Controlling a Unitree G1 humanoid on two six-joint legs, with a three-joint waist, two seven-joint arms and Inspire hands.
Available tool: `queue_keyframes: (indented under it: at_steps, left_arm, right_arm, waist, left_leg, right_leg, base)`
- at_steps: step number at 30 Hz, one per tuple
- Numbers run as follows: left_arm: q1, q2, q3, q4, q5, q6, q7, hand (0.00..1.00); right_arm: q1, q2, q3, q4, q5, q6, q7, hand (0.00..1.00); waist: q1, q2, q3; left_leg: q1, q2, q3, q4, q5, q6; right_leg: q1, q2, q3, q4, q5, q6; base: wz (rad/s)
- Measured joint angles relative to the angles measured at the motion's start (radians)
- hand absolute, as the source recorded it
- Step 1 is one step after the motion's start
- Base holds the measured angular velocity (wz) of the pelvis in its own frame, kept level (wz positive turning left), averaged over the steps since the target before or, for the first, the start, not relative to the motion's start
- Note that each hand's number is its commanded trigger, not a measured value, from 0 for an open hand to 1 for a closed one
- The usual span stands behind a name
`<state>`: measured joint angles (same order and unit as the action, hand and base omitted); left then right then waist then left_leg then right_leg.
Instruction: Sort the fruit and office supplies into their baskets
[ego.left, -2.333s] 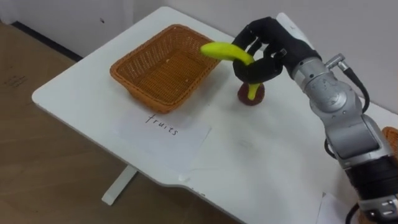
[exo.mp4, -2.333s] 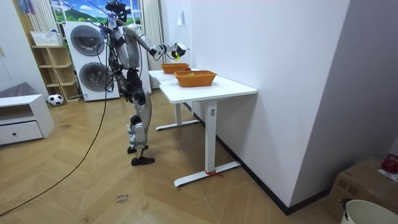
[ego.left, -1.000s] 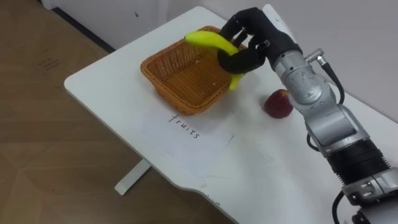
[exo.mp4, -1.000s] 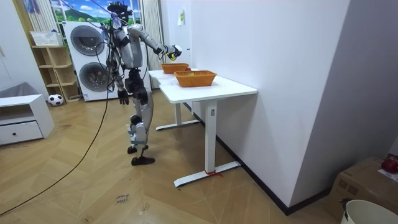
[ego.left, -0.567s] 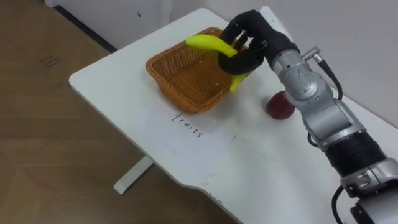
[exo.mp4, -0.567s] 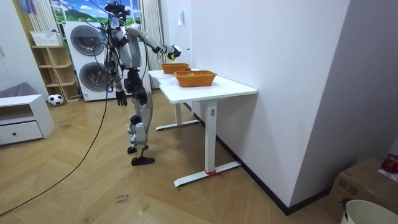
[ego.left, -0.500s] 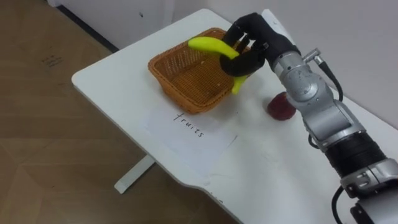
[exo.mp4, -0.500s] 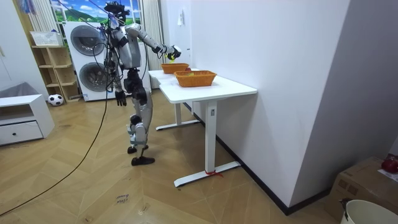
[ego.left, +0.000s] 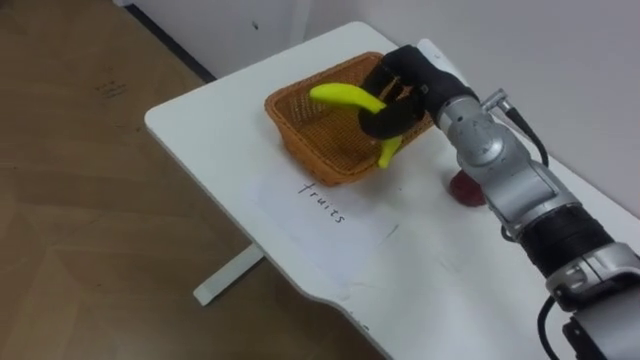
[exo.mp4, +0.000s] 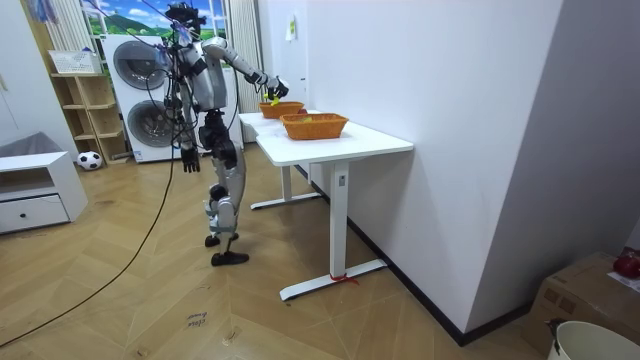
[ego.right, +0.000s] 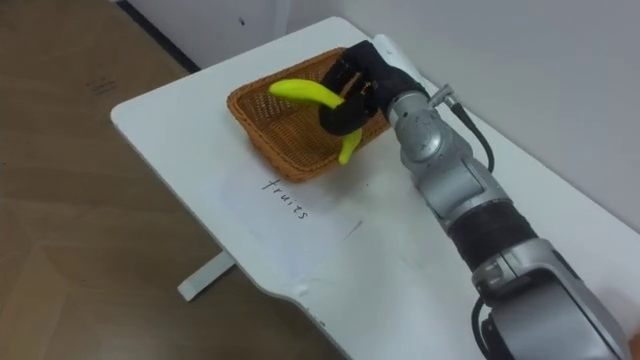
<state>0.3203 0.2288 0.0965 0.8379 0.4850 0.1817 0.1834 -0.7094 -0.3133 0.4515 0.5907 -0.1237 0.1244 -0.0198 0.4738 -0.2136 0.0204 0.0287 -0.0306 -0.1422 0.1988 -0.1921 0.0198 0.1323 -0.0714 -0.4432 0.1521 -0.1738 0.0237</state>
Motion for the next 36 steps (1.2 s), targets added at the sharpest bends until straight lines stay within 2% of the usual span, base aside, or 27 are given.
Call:
queue_keyframes:
  at_steps: [3,7,12,13,14,15,16,17,18,26,31,36]
  left_arm:
    - [0.002,0.003,0.0,0.0,0.0,0.0,-0.004,0.0]
    - [0.003,0.019,0.0,0.0,0.0,0.0,-0.014,0.0]
    - [0.007,0.029,0.0,0.001,0.0,0.001,-0.019,0.0]
    - [0.007,0.029,0.0,0.001,0.0,0.001,-0.019,0.0]
    - [0.007,0.029,0.0,0.001,0.0,0.001,-0.019,0.0]
    - [0.007,0.029,0.0,0.003,0.0,0.001,-0.019,0.0]
    - [0.007,0.028,0.0,0.003,0.0,0.001,-0.02,0.0]
    - [0.008,0.028,-0.001,0.004,0.0,0.001,-0.02,0.0]
    - [0.008,0.028,0.0,0.004,0.0,0.001,-0.021,0.0]
    - [0.009,0.028,0.0,0.005,0.0,0.001,-0.028,0.0]
    - [0.007,0.027,-0.002,0.002,0.001,0.004,-0.039,0.0]
    - [0.005,0.027,-0.002,0.0,0.001,0.012,-0.039,0.0]
  right_arm:
    - [0.0,0.0,0.0,0.0,0.002,0.0,0.0,1.0]
    - [0.0,0.0,0.0,0.0,0.002,0.0,0.001,1.0]
    - [0.0,0.001,0.0,0.0,0.002,0.0,0.001,1.0]
    - [0.0,0.001,0.0,0.0,0.002,0.0,0.001,0.96]
    - [0.0,0.001,0.0,0.0,0.001,0.0,0.001,0.77]
    - [0.0,0.001,0.0,0.0,0.001,0.0,0.001,0.64]
    - [0.0,0.001,0.0,0.0,0.002,0.0,0.001,0.55]
    - [0.0,0.001,0.0,0.0,0.002,0.0,0.001,0.16]
    - [0.0,0.001,0.0,0.0,0.002,0.0,0.001,0.0]
    - [0.0,0.001,0.0,0.0,0.002,0.0,0.002,0.0]
    - [-0.001,0.001,0.0,0.0,0.002,0.0,0.002,0.0]
    - [-0.001,0.001,0.0,0.0,0.002,0.0,0.002,0.0]
  waist:
    - [0.001,0.0,0.0058]
    - [0.002,-0.01,0.0103]
    - [0.002,-0.02,0.0048]
    - [0.002,-0.021,0.004]
    - [0.002,-0.021,0.0038]
    - [0.004,-0.022,0.0036]
    - [0.004,-0.022,0.0036]
    - [0.005,-0.022,0.0036]
    - [0.005,-0.021,0.0038]
    - [0.005,-0.019,0.0051]
    - [0.003,-0.011,0.0116]
    - [0.003,-0.009,0.0128]
  left_leg:
    - [-0.003,0.0,-0.003,-0.003,0.0,0.0]
    - [-0.012,0.001,-0.005,-0.001,-0.001,0.0]
    - [-0.021,-0.001,-0.008,0.003,-0.001,0.0]
    - [-0.021,-0.001,-0.01,0.003,-0.001,0.0]
    - [-0.02,-0.001,-0.011,0.004,-0.001,0.0]
    - [-0.019,0.0,-0.012,0.007,-0.001,0.0]
    - [-0.018,0.0,-0.011,0.007,-0.001,0.0]
    - [-0.018,0.0,-0.011,0.007,-0.001,0.0]
    - [-0.018,0.0,-0.011,0.007,-0.001,0.0]
    - [-0.018,0.0,-0.011,0.004,-0.001,0.0]
    - [-0.018,0.0,-0.01,0.005,-0.001,0.0]
    - [-0.019,0.001,-0.008,0.004,-0.001,0.0]
  right_leg:
    - [0.003,0.0,-0.005,0.0,0.0,0.0]
    - [-0.002,0.001,-0.029,0.0,0.0,0.0]
    - [-0.006,0.0,-0.04,0.0,0.0,0.0]
    - [-0.004,0.0,-0.046,0.0,0.0,0.0]
    - [-0.004,0.0,-0.05,0.0,0.0,0.0]
    - [-0.002,0.0,-0.053,0.0,0.0,0.0]
    - [-0.002,0.0,-0.053,0.0,0.0,0.0]
    - [-0.002,0.0,-0.053,0.0,0.0,0.0]
    - [-0.002,0.0,-0.053,0.0,0.0,0.0]
    - [-0.002,0.0,-0.052,-0.001,0.0,0.0]
    - [-0.003,0.0,-0.051,-0.001,0.0,0.0]
    - [-0.007,0.001,-0.051,-0.001,0.0,0.0]
  base:
    - [-0.01]
    - [0.0]
    - [0.04]
    - [0.07]
    - [0.05]
    - [0.03]
    - [0.0]
    - [0.0]
    - [0.0]
    - [0.0]
    - [0.0]
    - [0.0]
